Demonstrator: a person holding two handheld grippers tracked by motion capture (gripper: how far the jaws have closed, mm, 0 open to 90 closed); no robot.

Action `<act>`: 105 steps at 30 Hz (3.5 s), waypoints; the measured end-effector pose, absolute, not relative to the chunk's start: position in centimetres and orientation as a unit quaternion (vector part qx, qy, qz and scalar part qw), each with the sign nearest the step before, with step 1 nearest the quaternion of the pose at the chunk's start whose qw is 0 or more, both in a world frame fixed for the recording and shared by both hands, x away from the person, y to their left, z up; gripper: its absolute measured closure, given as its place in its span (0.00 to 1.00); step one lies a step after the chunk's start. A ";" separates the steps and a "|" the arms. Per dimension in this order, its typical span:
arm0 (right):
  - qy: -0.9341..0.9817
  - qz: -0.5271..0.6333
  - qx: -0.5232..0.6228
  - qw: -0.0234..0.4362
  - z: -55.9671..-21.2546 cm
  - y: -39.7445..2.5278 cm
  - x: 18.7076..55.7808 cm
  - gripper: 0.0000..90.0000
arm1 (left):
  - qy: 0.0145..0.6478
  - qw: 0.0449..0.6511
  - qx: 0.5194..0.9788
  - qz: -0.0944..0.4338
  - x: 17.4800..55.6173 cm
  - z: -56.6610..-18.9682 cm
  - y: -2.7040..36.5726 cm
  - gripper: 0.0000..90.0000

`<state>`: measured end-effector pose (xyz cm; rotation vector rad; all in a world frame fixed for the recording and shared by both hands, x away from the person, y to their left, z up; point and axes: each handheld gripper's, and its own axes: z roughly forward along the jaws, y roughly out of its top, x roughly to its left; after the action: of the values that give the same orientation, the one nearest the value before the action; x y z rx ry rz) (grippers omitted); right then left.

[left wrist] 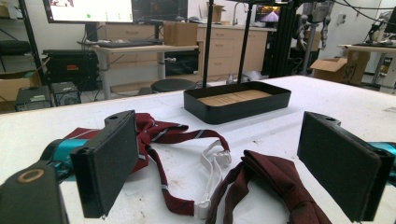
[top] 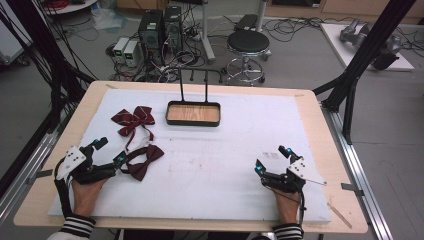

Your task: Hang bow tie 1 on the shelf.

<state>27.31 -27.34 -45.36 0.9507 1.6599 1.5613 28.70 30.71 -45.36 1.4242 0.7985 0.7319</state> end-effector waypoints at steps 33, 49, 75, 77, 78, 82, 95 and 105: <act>0.633 0.599 0.364 0.330 -45.4 -27.4 27.3 0.04 | 0.348 0.497 0.745 0.279 35.8 -39.0 33.2 0.15; 0.633 0.599 0.362 0.331 -45.4 -27.4 27.3 0.04 | 0.344 0.426 0.806 0.223 41.2 -38.1 31.9 0.15; 0.632 0.600 0.365 0.328 -45.4 -27.4 27.3 0.04 | 0.368 0.278 0.871 0.172 47.0 -40.3 29.4 0.22; 0.632 0.600 0.364 0.328 -45.4 -27.4 27.3 0.05 | 0.369 0.278 0.871 0.169 47.1 -40.4 29.4 0.23; 0.632 0.600 0.365 0.328 -45.4 -27.4 27.3 0.04 | 0.369 0.277 0.871 0.167 47.2 -40.5 29.4 0.24; 0.632 0.600 0.364 0.328 -45.4 -27.4 27.3 0.05 | 0.368 0.263 0.878 0.159 47.6 -40.4 29.0 0.27; 0.631 0.601 0.363 0.329 -45.4 -27.5 27.3 0.05 | 0.367 0.224 0.893 0.134 49.3 -40.7 27.5 0.43; 0.631 0.601 0.364 0.328 -45.4 -27.5 27.3 0.04 | 0.374 0.192 0.900 0.118 49.8 -41.1 26.8 0.58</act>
<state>27.32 -27.46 -45.39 0.9520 1.6528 1.5736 49.80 26.79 -41.11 2.5265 1.0507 0.3305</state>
